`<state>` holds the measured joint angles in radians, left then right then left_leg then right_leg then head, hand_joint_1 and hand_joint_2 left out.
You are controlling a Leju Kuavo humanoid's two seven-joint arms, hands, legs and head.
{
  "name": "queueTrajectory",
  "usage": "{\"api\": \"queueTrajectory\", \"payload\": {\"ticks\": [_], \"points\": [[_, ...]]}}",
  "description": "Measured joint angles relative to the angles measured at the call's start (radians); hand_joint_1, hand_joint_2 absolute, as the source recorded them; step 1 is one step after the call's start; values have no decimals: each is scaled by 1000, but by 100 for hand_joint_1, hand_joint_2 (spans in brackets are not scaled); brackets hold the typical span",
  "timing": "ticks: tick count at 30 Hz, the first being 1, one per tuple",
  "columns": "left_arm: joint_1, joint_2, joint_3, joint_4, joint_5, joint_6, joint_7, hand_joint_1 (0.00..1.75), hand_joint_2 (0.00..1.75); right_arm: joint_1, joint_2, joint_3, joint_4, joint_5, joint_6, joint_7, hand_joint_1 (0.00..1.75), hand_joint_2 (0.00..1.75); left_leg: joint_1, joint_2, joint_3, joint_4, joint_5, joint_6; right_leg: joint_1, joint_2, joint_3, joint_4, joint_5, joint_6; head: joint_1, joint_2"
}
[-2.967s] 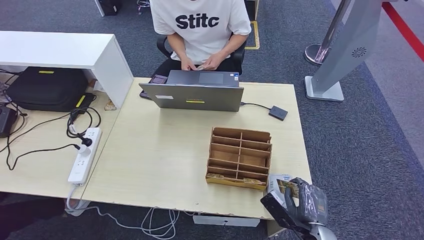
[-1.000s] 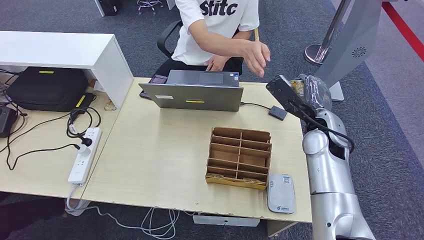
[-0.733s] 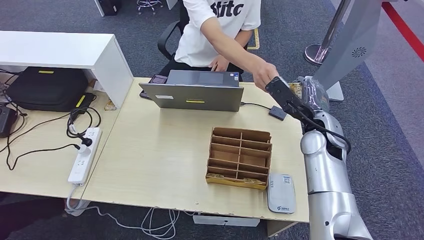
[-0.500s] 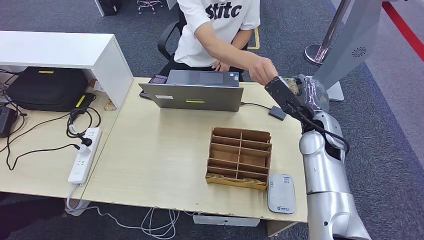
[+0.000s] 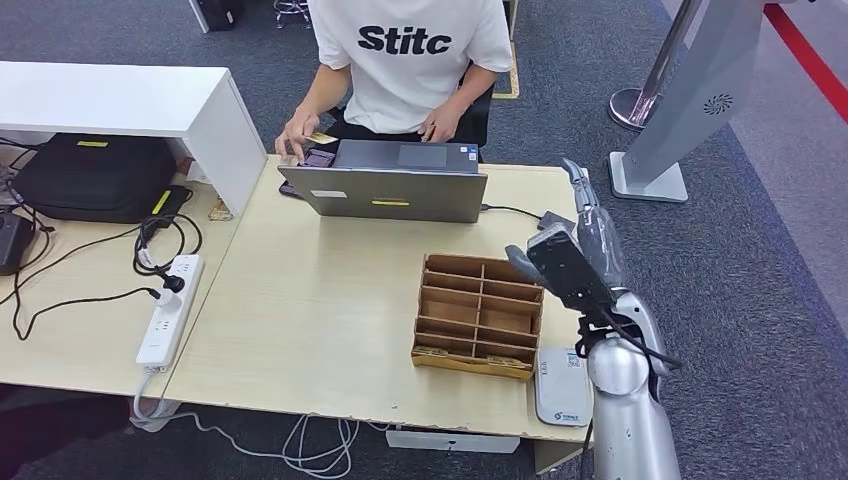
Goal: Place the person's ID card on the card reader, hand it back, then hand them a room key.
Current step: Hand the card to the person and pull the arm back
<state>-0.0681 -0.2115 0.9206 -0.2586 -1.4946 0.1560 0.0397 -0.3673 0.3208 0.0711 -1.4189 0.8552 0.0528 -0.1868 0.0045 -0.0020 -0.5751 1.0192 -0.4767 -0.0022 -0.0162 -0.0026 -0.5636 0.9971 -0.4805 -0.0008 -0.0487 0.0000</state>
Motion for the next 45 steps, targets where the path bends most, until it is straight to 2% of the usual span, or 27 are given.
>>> {"api": "queueTrajectory", "payload": {"ticks": [4,8,11,14,19,22,33,45], "points": [[2,-5,30,0,15,14,3,0,175,139,-27,103,-125,-127,-38,-54,0,175,0,-1,0,0,0,0,0,-1,0,0,-1,0,0,0],[2,-11,56,0,24,28,4,0,175,269,-68,203,-235,-183,-64,-93,0,175,0,0,0,0,-2,0,0,-1,0,0,-1,0,0,0],[2,-14,74,0,27,30,3,0,175,336,-97,258,-286,-134,-99,-83,0,175,0,0,0,0,-2,0,0,0,0,0,-1,0,0,0],[2,-16,90,0,27,33,3,0,175,373,-116,293,-297,-7,-160,-35,0,175,0,0,0,0,-2,1,0,0,0,0,-1,0,0,0],[1,-21,105,0,14,34,3,0,175,384,-134,335,-250,342,-295,92,0,175,0,0,0,0,-2,0,0,0,1,0,-1,0,0,0],[0,-22,113,0,5,29,3,0,175,380,-137,350,-186,431,-333,129,0,175,0,0,0,0,-2,0,0,0,1,0,-1,0,0,0],[-1,-24,122,0,-6,27,5,0,175,349,-137,356,35,474,-378,161,0,175,0,0,0,0,-2,0,0,0,1,0,-1,0,0,0],[-1,-25,144,0,-13,27,5,0,175,347,-137,344,75,542,-398,205,0,175,0,0,0,0,-2,0,0,0,1,0,-1,0,0,0]]}}
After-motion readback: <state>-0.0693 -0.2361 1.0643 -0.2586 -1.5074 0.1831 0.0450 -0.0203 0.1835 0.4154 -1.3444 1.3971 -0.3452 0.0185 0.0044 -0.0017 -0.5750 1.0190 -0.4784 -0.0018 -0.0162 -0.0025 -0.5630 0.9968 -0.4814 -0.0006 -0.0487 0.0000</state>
